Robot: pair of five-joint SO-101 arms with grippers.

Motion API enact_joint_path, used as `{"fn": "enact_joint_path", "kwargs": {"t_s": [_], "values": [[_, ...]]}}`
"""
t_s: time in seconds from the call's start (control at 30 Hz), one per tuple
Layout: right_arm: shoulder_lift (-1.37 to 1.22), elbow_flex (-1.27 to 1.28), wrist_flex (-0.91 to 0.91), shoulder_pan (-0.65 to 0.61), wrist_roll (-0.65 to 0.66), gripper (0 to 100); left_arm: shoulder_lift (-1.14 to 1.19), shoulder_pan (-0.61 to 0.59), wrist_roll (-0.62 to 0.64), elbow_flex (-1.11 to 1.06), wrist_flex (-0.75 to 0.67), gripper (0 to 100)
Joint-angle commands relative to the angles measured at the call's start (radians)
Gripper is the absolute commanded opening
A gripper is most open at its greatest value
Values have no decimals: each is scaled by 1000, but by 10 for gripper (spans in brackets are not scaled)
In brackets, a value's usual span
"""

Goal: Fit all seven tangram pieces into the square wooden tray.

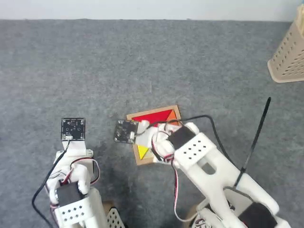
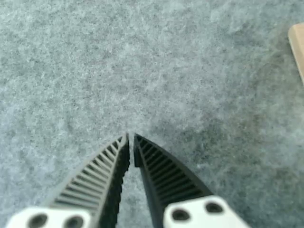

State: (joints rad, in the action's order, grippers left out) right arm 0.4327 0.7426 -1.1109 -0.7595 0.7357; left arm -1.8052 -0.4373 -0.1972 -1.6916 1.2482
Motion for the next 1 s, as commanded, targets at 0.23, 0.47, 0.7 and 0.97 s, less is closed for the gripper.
{"fn": "enact_joint_path", "kwargs": {"t_s": [0.23,0.47,0.7,0.97], "values": [[-277,-190,65,-51,51,79,-14,-5,-5,7,8,13],[-349,-190,119,-99,46,80,-14,-5,-5,7,8,13],[-360,-190,117,-96,44,123,-14,-5,-5,7,8,13],[-354,-190,113,-94,44,239,-14,-5,-5,7,8,13]]}}
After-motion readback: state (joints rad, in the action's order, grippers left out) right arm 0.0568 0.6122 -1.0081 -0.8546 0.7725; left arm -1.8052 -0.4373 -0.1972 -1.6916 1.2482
